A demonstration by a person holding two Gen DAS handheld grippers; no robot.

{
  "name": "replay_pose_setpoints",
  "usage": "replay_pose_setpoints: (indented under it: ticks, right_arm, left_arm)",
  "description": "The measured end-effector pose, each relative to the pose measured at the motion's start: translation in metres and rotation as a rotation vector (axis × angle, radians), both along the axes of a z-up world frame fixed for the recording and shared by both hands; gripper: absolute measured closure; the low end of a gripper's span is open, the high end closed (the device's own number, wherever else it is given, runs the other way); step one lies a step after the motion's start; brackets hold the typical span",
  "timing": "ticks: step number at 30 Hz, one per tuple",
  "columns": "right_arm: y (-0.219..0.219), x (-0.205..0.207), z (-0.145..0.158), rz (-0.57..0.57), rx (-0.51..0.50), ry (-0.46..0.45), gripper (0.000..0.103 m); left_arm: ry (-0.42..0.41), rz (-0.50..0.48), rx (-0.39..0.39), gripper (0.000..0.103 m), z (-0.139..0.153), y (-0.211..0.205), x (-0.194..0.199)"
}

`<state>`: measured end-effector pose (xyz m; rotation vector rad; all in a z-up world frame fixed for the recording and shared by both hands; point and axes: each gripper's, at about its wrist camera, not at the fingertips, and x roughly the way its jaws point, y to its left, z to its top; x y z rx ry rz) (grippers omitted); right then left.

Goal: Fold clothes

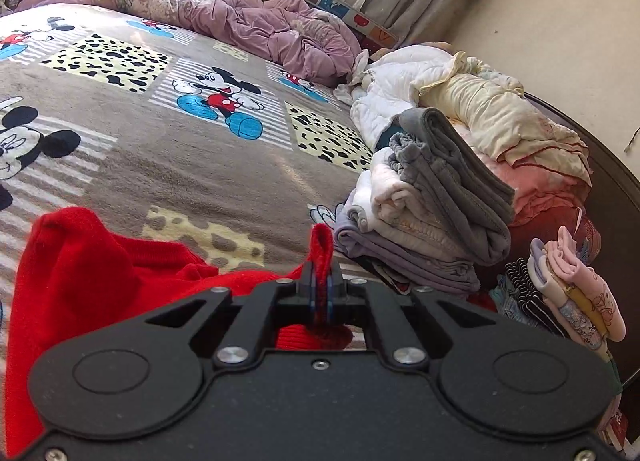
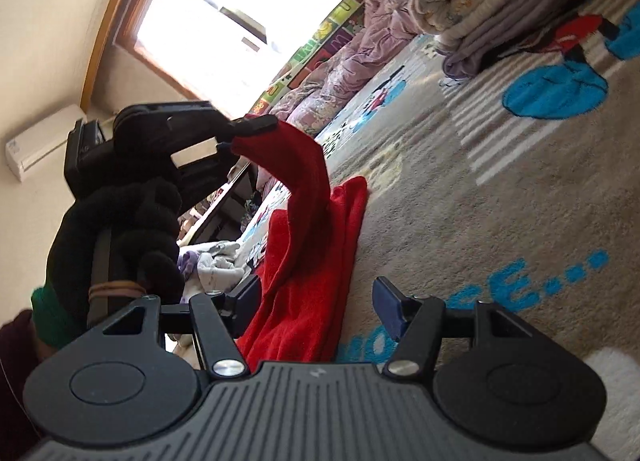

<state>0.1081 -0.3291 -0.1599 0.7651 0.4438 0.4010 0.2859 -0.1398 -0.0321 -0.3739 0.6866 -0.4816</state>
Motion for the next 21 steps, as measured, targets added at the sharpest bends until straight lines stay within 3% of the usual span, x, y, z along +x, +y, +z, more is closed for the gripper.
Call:
replay_pose_setpoints:
  ticks: [4, 10, 14, 21]
  right_arm:
    - [0.051, -0.008, 0.018, 0.15, -0.218, -0.11, 0.042]
    - [0.108, -0.024, 0.02, 0.346, -0.392, -0.19, 0.044]
    - [0.121, -0.021, 0.013, 0.429, -0.413, -0.146, 0.044]
    - [0.119, -0.026, 0.007, 0.436, -0.369, -0.106, 0.045]
  left_arm:
    - [0.03, -0.007, 0.013, 0.102, 0.011, 0.012, 0.007]
    - [0.02, -0.009, 0.034, 0.102, 0.024, 0.005, 0.006]
    - [0.009, -0.012, 0.039, 0.102, 0.033, -0.005, 0.014]
    - [0.053, -0.015, 0.065, 0.102, 0.03, -0.011, 0.024]
